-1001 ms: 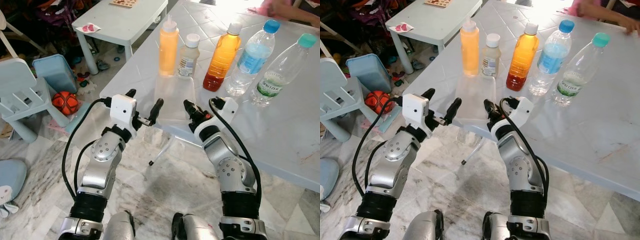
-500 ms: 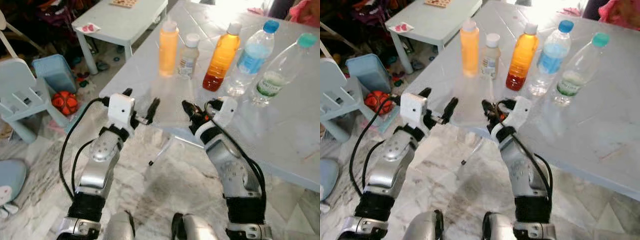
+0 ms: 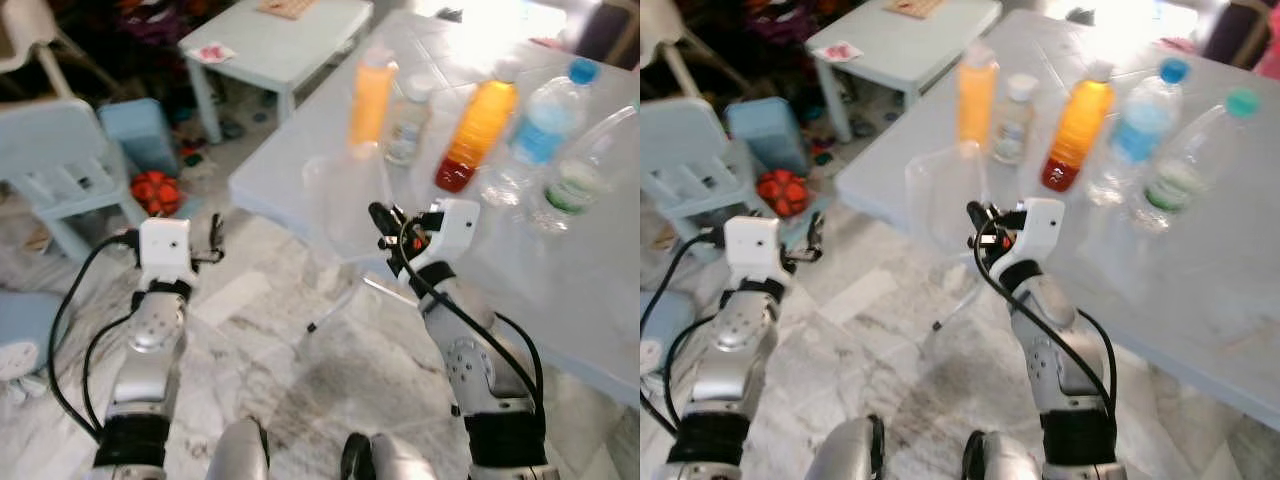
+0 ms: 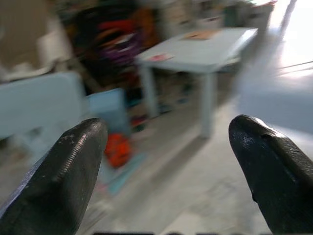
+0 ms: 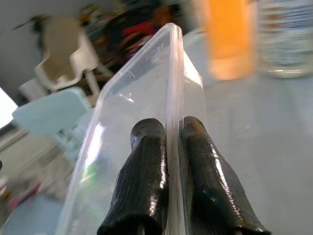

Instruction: Restocking fridge

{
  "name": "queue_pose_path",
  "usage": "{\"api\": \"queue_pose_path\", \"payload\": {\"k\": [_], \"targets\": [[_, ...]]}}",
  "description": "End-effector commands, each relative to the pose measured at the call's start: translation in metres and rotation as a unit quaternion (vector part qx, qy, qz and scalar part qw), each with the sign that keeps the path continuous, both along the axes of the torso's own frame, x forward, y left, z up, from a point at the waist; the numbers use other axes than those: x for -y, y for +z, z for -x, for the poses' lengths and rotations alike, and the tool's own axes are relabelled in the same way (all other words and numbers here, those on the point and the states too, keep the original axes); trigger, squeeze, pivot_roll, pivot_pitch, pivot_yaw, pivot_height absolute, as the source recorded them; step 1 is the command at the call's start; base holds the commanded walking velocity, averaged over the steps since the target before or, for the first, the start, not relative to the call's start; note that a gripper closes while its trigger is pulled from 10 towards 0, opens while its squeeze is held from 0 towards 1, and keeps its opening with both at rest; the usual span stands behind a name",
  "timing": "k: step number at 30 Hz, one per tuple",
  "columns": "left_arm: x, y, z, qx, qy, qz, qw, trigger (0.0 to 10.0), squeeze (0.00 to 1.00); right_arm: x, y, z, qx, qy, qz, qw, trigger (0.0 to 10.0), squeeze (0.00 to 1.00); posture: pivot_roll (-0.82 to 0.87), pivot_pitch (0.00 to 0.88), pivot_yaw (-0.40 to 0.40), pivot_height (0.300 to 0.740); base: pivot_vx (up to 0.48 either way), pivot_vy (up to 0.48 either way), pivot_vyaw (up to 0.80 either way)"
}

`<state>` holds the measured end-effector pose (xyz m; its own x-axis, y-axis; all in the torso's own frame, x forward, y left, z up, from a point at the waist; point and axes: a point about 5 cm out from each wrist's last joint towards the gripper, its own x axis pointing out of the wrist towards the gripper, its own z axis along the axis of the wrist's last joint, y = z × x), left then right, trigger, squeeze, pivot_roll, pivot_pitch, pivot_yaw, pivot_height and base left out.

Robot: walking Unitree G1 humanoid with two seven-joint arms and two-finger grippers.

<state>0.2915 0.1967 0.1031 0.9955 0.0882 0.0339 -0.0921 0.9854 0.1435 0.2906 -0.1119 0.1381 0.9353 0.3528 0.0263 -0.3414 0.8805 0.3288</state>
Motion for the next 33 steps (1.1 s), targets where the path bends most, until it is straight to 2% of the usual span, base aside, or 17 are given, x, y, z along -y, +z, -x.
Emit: {"api": "queue_pose_path", "payload": {"k": [1,7,11,22,33], "targets": [[-0.001,-0.006,0.002,-0.012,0.007,0.007,1.0,10.0,0.0,-0.002,-0.006,0.003,-0.009,0.01,0.015,1.0,10.0,0.0,0.07,0.081,-0.005,0.74,0.0,0.0,0.8],[0.003,-0.006,0.001,-0.013,0.005,0.009,1.0,10.0,0.0,-0.01,-0.003,0.005,0.007,0.036,0.019,0.999,10.0,0.0,0.07,0.085,-0.009,0.74,0.0,0.0,0.8],[0.002,-0.008,-0.001,-0.016,0.025,0.001,1.0,10.0,0.0,-0.013,-0.002,0.006,0.012,0.049,0.021,0.999,10.0,0.0,0.07,0.085,-0.01,0.74,0.0,0.0,0.8],[0.008,-0.017,-0.001,-0.039,0.034,0.023,0.998,10.0,0.0,-0.017,-0.004,0.008,0.012,0.056,0.02,0.998,10.0,0.0,0.05,0.076,-0.003,0.74,0.0,0.0,0.8],[0.013,-0.017,-0.004,-0.036,0.04,0.02,0.998,10.0,0.0,-0.02,-0.003,0.008,0.019,0.065,0.022,0.997,10.0,0.0,0.06,0.071,-0.003,0.74,0.0,0.0,0.8]]}}
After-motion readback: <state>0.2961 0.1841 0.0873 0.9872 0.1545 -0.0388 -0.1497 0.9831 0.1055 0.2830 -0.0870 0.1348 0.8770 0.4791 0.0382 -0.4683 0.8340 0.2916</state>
